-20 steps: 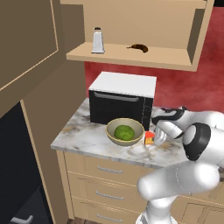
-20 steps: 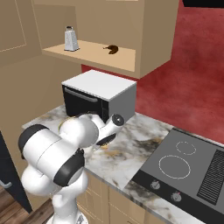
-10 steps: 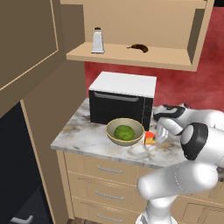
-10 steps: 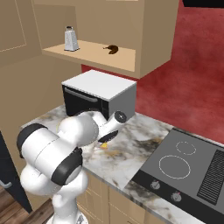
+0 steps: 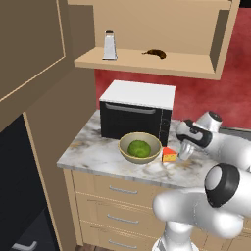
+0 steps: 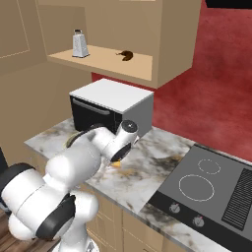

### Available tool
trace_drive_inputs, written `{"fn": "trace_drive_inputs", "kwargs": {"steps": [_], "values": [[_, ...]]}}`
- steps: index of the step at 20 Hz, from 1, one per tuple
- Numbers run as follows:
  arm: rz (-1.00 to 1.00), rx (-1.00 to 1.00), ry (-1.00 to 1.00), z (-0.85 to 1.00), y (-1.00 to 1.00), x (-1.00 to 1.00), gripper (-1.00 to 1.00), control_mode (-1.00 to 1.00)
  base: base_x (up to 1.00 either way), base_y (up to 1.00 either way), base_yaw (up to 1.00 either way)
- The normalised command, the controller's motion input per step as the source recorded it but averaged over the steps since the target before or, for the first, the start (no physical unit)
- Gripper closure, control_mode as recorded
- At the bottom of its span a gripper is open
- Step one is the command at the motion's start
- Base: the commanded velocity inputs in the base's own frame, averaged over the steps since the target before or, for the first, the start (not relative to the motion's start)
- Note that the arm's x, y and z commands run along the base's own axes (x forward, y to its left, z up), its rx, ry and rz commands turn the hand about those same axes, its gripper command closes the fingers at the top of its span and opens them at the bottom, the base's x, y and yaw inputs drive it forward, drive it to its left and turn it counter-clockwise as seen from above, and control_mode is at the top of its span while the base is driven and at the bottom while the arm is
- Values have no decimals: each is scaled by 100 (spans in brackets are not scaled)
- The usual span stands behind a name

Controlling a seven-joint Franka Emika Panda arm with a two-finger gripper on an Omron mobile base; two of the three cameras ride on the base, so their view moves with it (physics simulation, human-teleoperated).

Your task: Pick the cheese from the fridge and the cheese grater from the cabinet and place them next to the salad bowl.

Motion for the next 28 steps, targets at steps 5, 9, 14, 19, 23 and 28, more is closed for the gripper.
{"fn": "trace_drive_inputs", "kwargs": {"steps": [5,9,14,19,23,28], "values": [[-9,-8,0,52,15,-45,-100,-100,0,0,0],[-11,-5,7,70,13,-23,-100,-100,0,0,0],[-15,-2,25,67,6,-11,-100,-100,0,0,0],[-53,0,40,3,10,0,-100,-100,0,0,0],[-70,-2,15,0,17,0,-100,-100,0,0,0],[-66,0,11,1,0,0,-100,-100,0,0,0]]}}
